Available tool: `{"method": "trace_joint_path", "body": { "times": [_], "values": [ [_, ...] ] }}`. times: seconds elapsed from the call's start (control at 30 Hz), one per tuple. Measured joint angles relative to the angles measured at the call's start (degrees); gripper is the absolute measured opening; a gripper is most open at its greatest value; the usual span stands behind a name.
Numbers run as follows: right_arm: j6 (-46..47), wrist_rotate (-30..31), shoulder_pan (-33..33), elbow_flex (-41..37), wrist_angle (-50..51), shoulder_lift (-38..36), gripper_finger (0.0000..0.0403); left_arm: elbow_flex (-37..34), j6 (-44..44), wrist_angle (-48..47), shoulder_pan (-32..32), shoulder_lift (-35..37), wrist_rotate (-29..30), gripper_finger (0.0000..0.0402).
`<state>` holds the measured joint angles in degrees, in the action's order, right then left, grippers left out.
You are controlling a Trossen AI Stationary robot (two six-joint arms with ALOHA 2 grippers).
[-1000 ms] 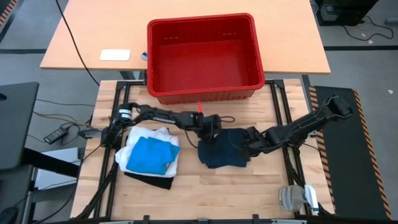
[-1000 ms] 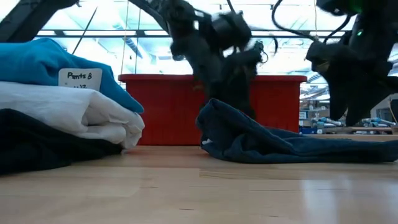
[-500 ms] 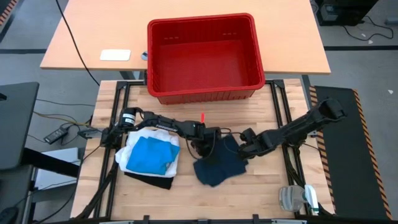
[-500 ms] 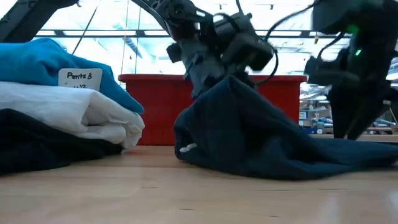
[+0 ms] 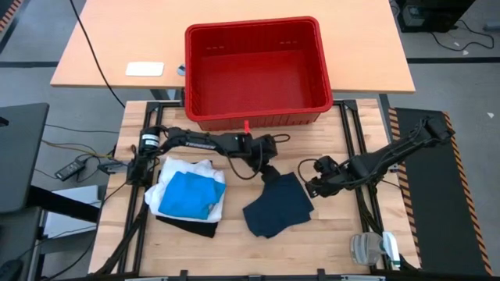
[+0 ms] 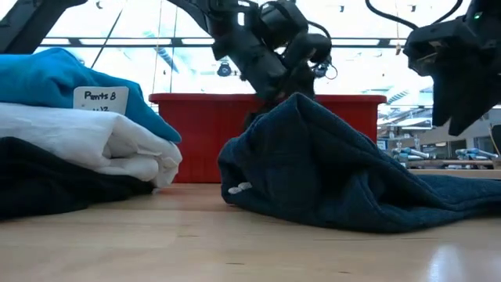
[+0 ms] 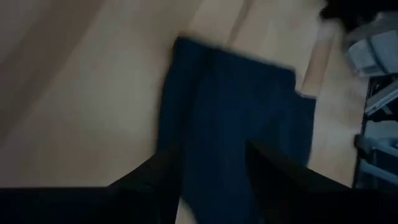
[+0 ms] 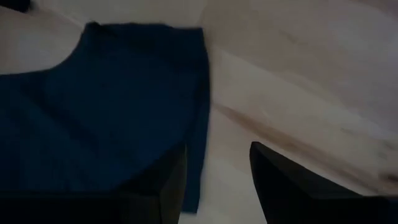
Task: Fold laundry
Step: Fold the dark blue short
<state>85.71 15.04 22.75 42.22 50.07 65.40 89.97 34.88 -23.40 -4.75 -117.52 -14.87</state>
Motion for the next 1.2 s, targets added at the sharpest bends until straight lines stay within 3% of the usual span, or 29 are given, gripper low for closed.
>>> {"method": "trace_joint_path", "body": {
  "times": [0.1,0.3,0.43,0.57,0.8,0.97,1.2],
  "values": [
    [-7.28,3.12,-0.94,-0.87,-5.29,1.48,0.0181,-0.01,-5.35,2.61,0.33,-1.46,0.09,0.0174],
    [-36.72,9.39,-2.52,-6.12,-21.17,6.79,0.0175,0.0,-19.86,5.94,1.13,-2.22,0.28,0.0174],
    [-48.31,7.24,-3.34,-9.55,-27.11,10.4,0.0152,0.02,-28.14,5.97,1.53,-2.22,0.35,0.0174],
    [-51.56,3.57,-4.56,-12.36,-30.73,12.78,0.0127,0.02,-30.06,5.58,2.09,-2.22,0.74,0.0174],
    [-54.09,4.6,-6.0,-13.3,-34.14,14.16,0.0099,0.02,-29.51,5.01,2.1,-2.22,4.58,0.0174],
    [-55.2,1.98,-6.46,-13.31,-37.95,13.36,0.0091,0.02,-27.91,4.5,2.19,-2.22,4.52,0.0174],
    [-52.25,3.34,-7.96,-13.31,-39.29,13.19,0.0094,0.02,-23.86,3.66,2.14,-2.22,4.53,0.0174]
  ]
}}
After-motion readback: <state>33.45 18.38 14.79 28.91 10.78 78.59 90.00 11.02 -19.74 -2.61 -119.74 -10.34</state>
